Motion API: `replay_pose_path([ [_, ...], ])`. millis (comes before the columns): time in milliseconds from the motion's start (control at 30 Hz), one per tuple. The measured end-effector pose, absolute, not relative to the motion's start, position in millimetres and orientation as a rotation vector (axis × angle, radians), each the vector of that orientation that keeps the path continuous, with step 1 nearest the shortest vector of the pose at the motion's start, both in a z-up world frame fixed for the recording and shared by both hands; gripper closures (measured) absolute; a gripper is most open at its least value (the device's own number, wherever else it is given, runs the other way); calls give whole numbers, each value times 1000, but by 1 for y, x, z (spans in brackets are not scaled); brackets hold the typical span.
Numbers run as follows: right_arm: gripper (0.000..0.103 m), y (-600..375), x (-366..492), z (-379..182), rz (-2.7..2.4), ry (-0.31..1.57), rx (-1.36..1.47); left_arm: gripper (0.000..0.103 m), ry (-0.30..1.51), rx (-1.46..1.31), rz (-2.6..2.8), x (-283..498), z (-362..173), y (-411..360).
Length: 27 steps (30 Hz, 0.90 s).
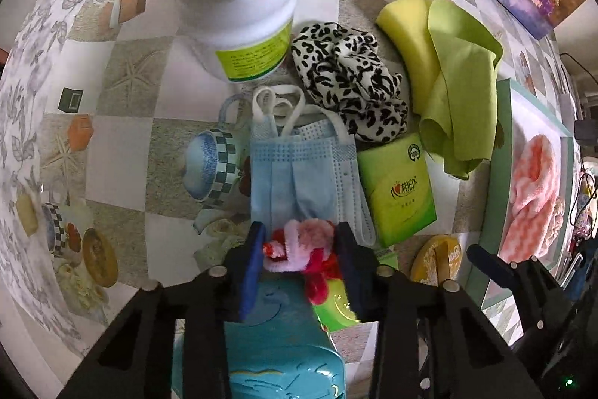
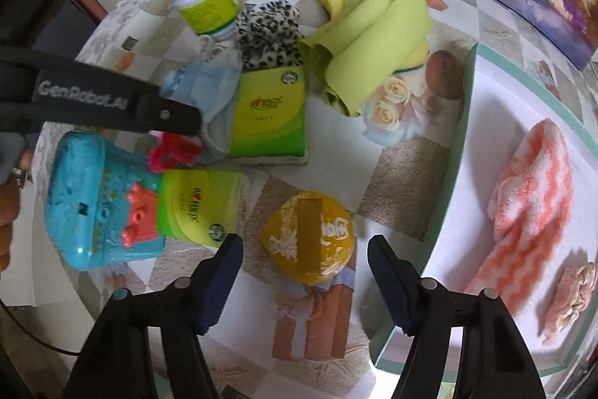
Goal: Organize soft objects
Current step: 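Grasp the pink-red plush toy with the left tool while the right tool grasps the yellow tin, then carry the plush toy and yellow tin over the tray with both tools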
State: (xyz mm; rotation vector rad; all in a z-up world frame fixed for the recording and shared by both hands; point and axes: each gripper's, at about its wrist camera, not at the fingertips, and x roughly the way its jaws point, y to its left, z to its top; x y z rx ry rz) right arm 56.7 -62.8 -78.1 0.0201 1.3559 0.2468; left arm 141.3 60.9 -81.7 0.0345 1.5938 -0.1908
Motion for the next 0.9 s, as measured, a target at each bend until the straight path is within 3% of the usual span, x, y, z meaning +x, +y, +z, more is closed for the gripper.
replay_pose_path([
  [400, 47, -74, 63, -95, 244, 1379, 33, 66, 1549, 56, -182, 139, -68, 53],
  [900, 49, -107, 56, -59, 222, 1312, 145, 66, 1413, 3, -147, 108, -2, 53],
])
